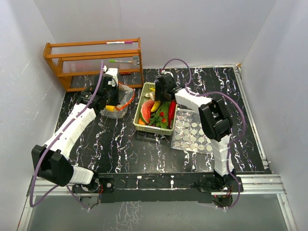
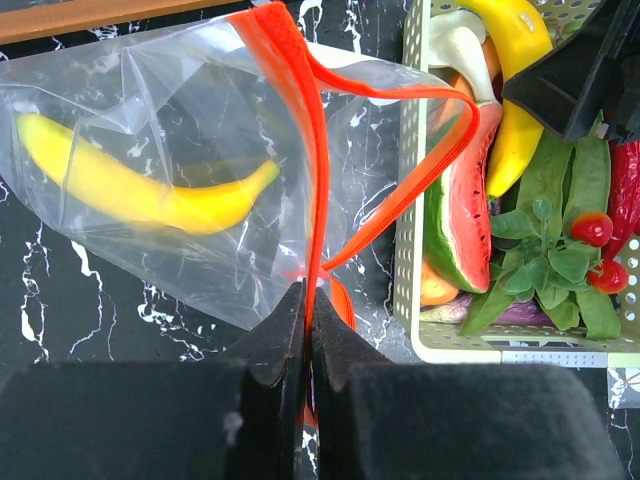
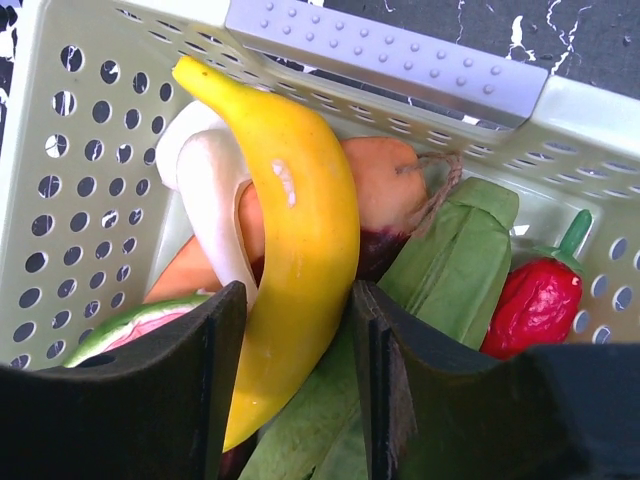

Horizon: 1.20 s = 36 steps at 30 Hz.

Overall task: Place the food in the zip-top bag and seal the zipper
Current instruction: Pick up the fake fruit from the bin, then place the fake fruit in the zipper food storage bag.

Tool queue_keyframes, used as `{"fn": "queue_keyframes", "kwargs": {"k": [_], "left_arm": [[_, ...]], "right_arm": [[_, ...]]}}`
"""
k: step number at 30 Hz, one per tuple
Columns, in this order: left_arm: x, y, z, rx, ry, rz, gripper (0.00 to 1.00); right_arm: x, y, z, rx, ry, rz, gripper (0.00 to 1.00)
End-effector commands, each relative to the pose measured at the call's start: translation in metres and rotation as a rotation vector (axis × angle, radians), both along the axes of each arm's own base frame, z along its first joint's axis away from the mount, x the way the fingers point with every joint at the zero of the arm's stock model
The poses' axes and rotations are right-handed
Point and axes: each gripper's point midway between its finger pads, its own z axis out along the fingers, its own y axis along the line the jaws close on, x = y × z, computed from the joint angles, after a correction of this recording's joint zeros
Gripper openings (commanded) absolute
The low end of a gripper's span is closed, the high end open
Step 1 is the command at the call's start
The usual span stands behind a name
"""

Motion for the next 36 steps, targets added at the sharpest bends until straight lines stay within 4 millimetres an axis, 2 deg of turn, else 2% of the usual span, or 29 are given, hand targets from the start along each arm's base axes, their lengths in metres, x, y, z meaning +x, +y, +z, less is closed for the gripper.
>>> {"fn": "queue_keyframes", "kwargs": {"k": [1, 4, 6, 7, 12, 19, 24, 29, 33, 36], "left_arm": [[-0.003, -0.002, 0.014, -0.021, -0.033, -0.013, 0.00], [-0.004, -0.001, 0.011, -0.019, -0.030, -0.013, 0.00], [-0.004, -0.001, 0.011, -0.018, -0.028, -0.011, 0.00], [-0.003, -0.001, 0.011, -0.018, -0.030, -0.012, 0.00], [-0.001, -0.001, 0.015, -0.019, -0.038, -0.011, 0.00], [0.000, -0.001, 0.013, -0.014, -0.034, -0.010, 0.00], [0.001, -0.004, 0.010, -0.025, -0.027, -0.016, 0.00], [0.003, -0.006, 0.009, -0.030, -0.026, -0.019, 0.00], [0.005, -0.007, 0.014, -0.038, -0.037, -0.021, 0.00], [0.005, -0.008, 0.016, -0.041, -0.039, -0.024, 0.00]], "right_arm": [[0.009, 0.002, 0.009, 0.009, -0.049, 0.013, 0.45], [0.009, 0.004, 0.010, 0.008, -0.044, 0.024, 0.25], [0.007, 0.001, 0.023, 0.014, -0.063, 0.019, 0.11], [0.005, -0.002, 0.031, 0.014, -0.078, 0.013, 0.09], [-0.004, -0.008, 0.096, 0.052, -0.189, 0.019, 0.08], [-0.043, -0.011, 0.160, 0.143, -0.272, 0.071, 0.08], [-0.075, 0.013, 0.189, 0.210, -0.321, 0.221, 0.08], [-0.110, 0.051, 0.214, 0.246, -0.386, 0.375, 0.08], [-0.125, 0.085, 0.207, 0.251, -0.362, 0.457, 0.08], [-0.126, 0.098, 0.196, 0.244, -0.340, 0.463, 0.08]]}}
